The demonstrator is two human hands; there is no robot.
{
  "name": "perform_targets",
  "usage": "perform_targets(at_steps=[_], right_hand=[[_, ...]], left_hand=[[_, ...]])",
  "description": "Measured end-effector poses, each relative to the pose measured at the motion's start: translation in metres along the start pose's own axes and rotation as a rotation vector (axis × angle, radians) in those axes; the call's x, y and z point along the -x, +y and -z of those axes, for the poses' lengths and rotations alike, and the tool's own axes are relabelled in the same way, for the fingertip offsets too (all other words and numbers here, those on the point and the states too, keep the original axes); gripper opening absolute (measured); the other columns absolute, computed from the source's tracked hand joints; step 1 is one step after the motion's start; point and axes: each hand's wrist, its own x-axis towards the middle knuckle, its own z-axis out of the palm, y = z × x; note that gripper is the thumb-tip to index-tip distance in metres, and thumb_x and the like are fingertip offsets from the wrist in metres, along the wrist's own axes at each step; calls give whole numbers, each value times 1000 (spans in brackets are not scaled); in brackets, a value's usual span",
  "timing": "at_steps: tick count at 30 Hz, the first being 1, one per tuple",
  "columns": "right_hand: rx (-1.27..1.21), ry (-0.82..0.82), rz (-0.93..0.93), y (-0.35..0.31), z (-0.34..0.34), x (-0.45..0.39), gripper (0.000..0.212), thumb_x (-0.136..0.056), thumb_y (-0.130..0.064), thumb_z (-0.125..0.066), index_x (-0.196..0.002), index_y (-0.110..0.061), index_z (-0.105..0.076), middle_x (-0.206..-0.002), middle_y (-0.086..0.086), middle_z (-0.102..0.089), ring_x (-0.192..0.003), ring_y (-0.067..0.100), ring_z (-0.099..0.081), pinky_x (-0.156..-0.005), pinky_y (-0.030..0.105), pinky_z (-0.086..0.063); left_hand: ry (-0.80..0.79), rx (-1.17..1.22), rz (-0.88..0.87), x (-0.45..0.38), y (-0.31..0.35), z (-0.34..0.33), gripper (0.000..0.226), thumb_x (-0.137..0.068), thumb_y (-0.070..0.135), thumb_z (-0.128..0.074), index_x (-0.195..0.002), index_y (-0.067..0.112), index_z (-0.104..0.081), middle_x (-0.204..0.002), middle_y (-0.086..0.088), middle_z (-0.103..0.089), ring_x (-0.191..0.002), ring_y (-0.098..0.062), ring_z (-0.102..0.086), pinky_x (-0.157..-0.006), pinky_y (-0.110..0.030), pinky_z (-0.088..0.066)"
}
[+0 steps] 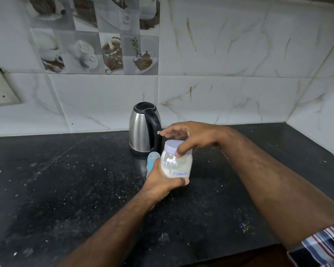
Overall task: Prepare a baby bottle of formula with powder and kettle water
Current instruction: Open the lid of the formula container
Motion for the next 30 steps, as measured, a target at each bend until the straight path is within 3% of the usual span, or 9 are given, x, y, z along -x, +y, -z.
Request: perform_targets(at_steps=[4,7,9,12,15,18,20,26,30], right_hand=[[195,76,-109,8,-3,-2,86,-60,-80,-73,-134,-39,-57,-131,-13,-62,-113,9,-61,-92,35,-54],[172,35,-60,16,-1,-4,53,-76,-44,-82,-125,-38,-62,-120,-15,-68,-110,11,-66,-93,35,-57],[73,-78,8,22,5,-1,71,-74,-17,-85,-135,-40,-57,-139,-14,-59,-125,6,-57,-99,29,-53],[128,-86,-8,28,8,0,88,-71,-43,-89,-148,-42,-45,-148,-13,-47,-127,7,-51,-101,31,-50],[243,31,-81,31,5,-1,84,-69,-76,-74,-140,-36,-53,-123,-16,-59,-109,7,-60,-95,34,-52],[212,16,-49,37,8,-3,59,-78,-46,-81,-131,-37,-59,-121,-12,-65,-106,7,-63,-93,34,-55],[94,-94,3,41,14,-1,73,-76,-18,-84,-138,-40,-54,-139,-11,-57,-120,7,-57,-96,30,-53],[192,74,-102,55,14,-5,88,-74,-75,-73,-148,-35,-46,-131,-11,-53,-115,11,-52,-84,29,-44],[142,3,-33,61,14,-6,69,-76,-35,-80,-140,-33,-55,-133,-11,-59,-110,5,-59,-84,25,-50]], left_hand=[[31,-15,13,1,2,-11,84,-53,30,-90,-127,26,-52,-120,0,-69,-114,-17,-66,-104,-47,-55],[43,-23,19,1,1,-17,83,-55,26,-90,-128,24,-50,-120,-1,-68,-113,-17,-66,-103,-45,-56],[41,-32,19,0,-1,-21,78,-55,27,-89,-123,30,-50,-118,3,-67,-109,-11,-66,-97,-36,-58],[37,-48,11,-2,-4,-27,70,-57,27,-89,-115,35,-51,-114,7,-67,-102,-3,-66,-82,-19,-56],[38,-64,-8,-5,-6,-33,65,-58,24,-90,-112,33,-56,-106,11,-70,-99,-1,-68,-81,-21,-57],[45,-78,-38,-9,-9,-38,55,-59,20,-89,-101,45,-64,-91,24,-72,-88,8,-68,-75,-15,-57],[32,-82,-49,-11,-10,-41,61,-59,20,-89,-93,63,-63,-90,30,-71,-86,10,-67,-72,-11,-55],[57,-89,-18,-21,-18,-48,65,-58,25,-92,-115,36,-62,-105,12,-74,-100,-5,-71,-90,-34,-62],[45,-71,35,-24,-22,-53,82,-52,34,-93,-122,37,-51,-115,11,-70,-104,-3,-68,-89,-27,-60]])
